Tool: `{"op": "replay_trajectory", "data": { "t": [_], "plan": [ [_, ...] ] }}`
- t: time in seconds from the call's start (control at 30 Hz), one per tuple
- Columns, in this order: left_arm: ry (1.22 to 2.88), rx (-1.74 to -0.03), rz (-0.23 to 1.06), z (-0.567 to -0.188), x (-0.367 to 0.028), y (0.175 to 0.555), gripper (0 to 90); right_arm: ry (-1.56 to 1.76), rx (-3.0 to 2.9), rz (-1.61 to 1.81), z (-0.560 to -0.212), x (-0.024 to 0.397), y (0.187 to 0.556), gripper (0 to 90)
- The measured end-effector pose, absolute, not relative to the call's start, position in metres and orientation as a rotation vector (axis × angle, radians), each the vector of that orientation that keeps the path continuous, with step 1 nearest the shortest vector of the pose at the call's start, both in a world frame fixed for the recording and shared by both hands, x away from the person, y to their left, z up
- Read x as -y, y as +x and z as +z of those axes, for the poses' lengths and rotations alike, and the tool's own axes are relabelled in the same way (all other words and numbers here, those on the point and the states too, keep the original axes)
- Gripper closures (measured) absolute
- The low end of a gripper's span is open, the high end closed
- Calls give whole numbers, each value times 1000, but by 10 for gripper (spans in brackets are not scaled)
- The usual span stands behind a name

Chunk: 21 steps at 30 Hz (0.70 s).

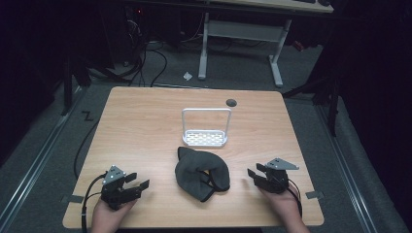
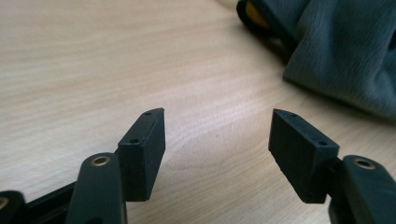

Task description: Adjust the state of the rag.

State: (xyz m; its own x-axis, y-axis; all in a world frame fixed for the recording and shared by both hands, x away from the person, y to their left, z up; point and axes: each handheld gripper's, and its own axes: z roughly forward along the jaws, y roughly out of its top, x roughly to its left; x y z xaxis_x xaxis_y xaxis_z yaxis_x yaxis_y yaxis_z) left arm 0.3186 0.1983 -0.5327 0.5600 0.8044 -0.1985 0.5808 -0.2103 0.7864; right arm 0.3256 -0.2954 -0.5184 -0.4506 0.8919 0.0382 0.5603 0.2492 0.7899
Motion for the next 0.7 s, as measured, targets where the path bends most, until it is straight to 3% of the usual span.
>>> {"op": "replay_trajectory", "data": {
  "t": [0.7],
  "plan": [
    [1910, -1117, 319, -535, -196, 320, 365, 1316, -2116, 1066, -521, 294, 328, 515]
  ]
}}
